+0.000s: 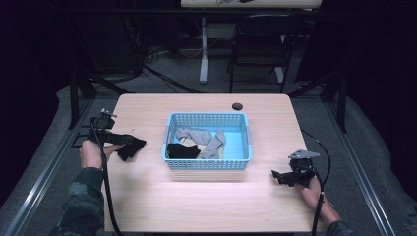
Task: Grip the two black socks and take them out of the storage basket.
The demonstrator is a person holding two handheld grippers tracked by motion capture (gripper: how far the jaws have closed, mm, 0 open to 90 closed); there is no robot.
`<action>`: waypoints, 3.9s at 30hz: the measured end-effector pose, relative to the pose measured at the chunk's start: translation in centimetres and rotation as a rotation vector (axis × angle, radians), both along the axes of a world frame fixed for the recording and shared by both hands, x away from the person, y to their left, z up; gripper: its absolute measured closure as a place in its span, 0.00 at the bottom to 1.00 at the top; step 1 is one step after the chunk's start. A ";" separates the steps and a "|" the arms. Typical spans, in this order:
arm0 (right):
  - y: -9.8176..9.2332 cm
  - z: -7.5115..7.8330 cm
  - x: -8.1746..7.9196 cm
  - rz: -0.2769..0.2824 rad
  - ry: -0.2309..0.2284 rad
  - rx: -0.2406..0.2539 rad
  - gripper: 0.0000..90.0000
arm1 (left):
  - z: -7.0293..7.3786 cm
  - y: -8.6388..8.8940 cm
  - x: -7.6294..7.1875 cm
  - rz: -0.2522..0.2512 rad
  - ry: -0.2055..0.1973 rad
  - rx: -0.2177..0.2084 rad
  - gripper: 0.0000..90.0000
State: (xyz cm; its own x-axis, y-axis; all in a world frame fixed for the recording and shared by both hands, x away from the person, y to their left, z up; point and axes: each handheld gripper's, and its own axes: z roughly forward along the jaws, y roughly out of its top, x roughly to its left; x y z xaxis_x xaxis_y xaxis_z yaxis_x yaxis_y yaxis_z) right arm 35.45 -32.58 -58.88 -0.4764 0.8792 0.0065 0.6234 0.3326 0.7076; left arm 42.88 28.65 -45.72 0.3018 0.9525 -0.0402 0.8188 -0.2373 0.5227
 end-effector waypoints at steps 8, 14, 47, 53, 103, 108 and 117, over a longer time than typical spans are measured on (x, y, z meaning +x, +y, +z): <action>0.0 0.0 0.0 0.000 0.000 -0.001 0.00 | 2.2 -4.5 0.5 -0.121 -0.029 0.007 0.02; 0.0 0.0 0.0 -0.002 0.000 0.000 0.00 | 2.9 -8.3 1.4 -0.222 -0.042 0.025 0.00; 0.0 0.0 0.0 -0.004 -0.001 -0.001 0.00 | -1.9 -18.5 3.0 -0.489 0.106 0.100 0.17; 0.0 0.0 0.0 -0.001 0.000 -0.003 0.00 | -3.1 -18.4 3.1 -0.484 0.139 0.127 0.29; -0.1 0.0 -0.1 0.002 0.000 0.001 0.00 | -4.4 -18.3 3.0 -0.477 0.204 0.218 0.97; -0.1 0.0 -0.1 0.002 0.000 0.001 0.00 | -3.3 -18.0 2.9 -0.470 0.173 0.195 0.97; 0.0 0.0 -0.1 0.000 -0.002 0.001 0.00 | -0.6 -17.7 2.8 -0.469 0.106 0.136 0.97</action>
